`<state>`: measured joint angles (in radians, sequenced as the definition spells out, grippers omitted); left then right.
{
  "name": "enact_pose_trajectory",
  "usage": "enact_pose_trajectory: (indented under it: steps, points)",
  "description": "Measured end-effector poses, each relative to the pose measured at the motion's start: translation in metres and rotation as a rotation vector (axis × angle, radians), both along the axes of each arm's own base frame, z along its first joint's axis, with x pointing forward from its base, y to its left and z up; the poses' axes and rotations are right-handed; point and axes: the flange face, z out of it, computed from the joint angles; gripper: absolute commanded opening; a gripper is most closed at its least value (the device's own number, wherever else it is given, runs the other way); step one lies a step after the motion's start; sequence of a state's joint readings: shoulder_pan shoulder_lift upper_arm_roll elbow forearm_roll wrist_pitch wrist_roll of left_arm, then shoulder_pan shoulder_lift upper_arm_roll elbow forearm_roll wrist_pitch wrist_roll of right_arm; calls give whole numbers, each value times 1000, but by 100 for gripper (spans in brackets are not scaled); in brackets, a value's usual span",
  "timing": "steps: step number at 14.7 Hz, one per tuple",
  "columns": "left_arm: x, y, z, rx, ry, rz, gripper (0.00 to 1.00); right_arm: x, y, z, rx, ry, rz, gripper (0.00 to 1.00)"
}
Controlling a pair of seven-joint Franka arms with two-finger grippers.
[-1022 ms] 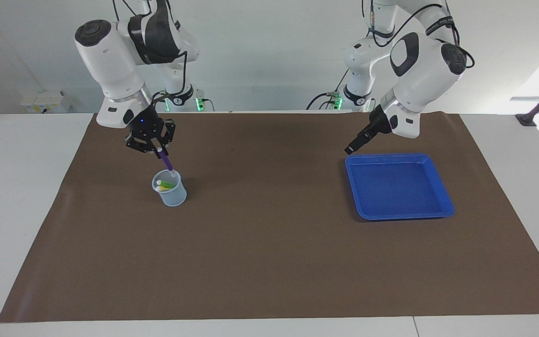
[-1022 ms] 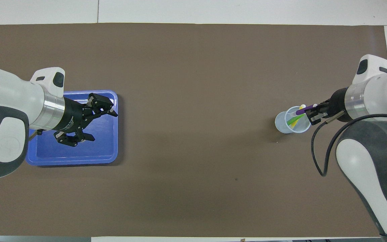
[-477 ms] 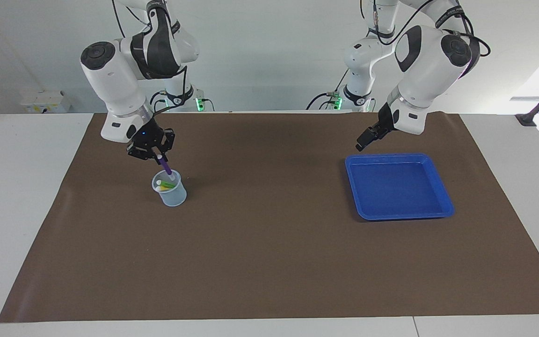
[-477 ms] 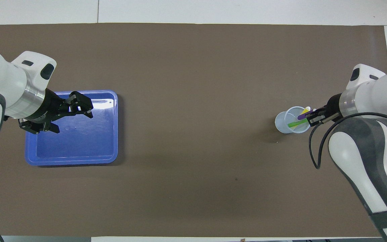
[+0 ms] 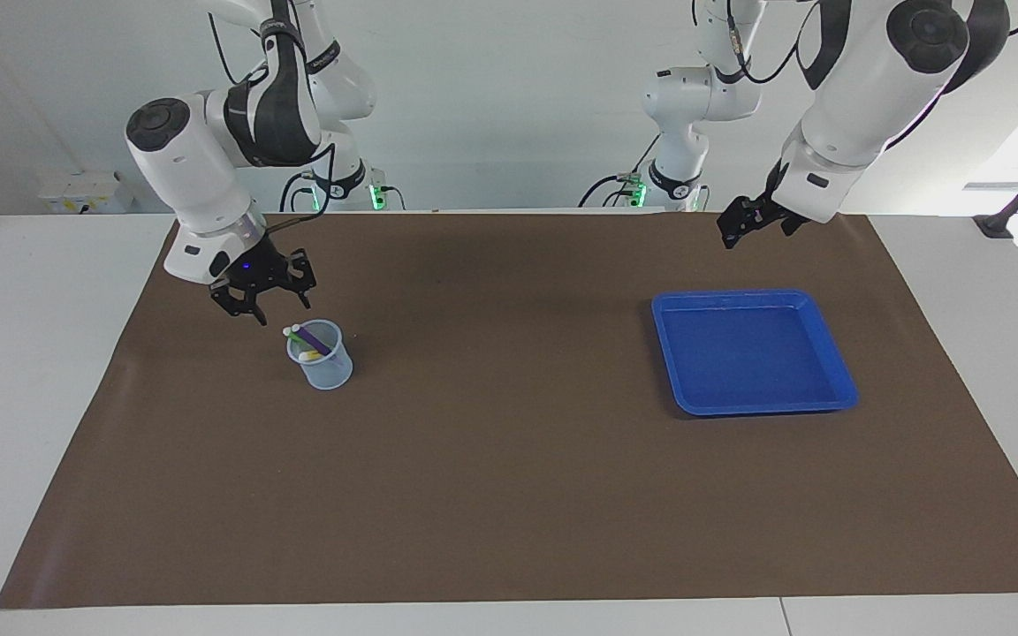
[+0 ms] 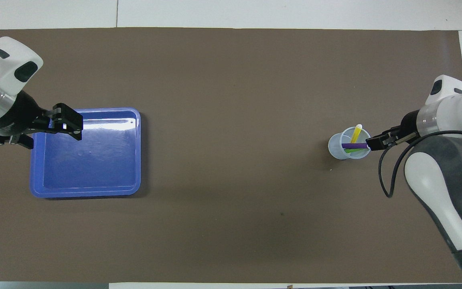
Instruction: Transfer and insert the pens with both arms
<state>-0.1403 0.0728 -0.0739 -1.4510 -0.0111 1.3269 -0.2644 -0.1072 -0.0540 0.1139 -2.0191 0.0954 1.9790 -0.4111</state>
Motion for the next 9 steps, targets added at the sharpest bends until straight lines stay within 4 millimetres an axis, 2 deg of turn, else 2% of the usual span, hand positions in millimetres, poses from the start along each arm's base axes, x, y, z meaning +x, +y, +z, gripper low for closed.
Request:
enact_pose_trajectory:
  steps: [2, 4, 7, 9]
  points:
    - [-10, 11, 22, -23, -26, -96, 100, 1, -1, 27, 3, 33, 1, 100]
    - [-22, 19, 31, -30, -29, -129, 100, -2, -3, 59, -26, 84, -44, 100]
    - [-28, 22, 21, -31, -32, -134, 100, -9, -5, 97, -86, 138, -144, 100]
    - [-26, 24, 19, -32, -42, -129, 100, -8, -6, 106, -99, 140, -167, 100]
